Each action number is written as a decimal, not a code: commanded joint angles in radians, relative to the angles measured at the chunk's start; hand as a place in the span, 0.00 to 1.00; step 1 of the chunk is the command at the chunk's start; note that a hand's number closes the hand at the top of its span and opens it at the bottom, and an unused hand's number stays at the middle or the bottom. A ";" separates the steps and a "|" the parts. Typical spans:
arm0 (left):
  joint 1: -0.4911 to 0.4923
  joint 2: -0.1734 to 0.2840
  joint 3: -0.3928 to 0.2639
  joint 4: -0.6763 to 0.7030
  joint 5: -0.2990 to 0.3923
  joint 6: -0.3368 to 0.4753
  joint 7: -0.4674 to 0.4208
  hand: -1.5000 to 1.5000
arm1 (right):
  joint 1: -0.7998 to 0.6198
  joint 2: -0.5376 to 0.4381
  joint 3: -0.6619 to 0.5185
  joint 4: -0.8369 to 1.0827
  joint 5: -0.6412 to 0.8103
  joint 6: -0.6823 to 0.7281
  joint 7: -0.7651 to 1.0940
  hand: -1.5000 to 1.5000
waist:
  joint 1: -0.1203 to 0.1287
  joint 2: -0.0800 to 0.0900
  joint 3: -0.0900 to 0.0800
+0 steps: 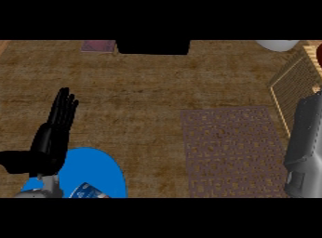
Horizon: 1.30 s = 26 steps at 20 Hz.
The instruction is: Pick the bell pepper from the placemat and place it in the basket
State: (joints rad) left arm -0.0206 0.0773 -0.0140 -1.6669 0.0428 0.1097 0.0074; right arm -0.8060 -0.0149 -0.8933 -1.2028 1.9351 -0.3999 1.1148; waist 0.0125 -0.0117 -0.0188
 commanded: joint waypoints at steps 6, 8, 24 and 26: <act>-0.003 -0.002 0.001 0.001 -0.010 0.007 0.017 0.50 | 0.104 0.014 0.029 0.014 -0.069 -0.104 0.083 0.00 | -0.004 0.012 0.019; 0.000 -0.041 -0.033 0.003 -0.040 0.035 -0.020 0.50 | 0.063 0.011 0.011 -0.008 -0.030 -0.118 0.065 0.00 | -0.007 0.014 0.019; 0.020 -0.001 0.026 0.022 0.016 -0.015 -0.016 0.50 | 0.194 0.015 0.256 -0.387 0.222 0.030 0.266 0.00 | -0.008 0.009 0.017; 0.036 -0.027 -0.029 -0.033 -0.019 0.008 0.024 0.50 | 0.246 0.015 0.303 -0.465 0.246 0.024 0.320 0.00 | -0.001 0.006 0.018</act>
State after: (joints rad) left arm -0.0087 0.0585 -0.0263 -1.6876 0.0262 0.1220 0.0281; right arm -0.5948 0.0002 -0.6581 -1.5698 2.1328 -0.4231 1.1959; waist 0.0063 -0.0060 -0.0029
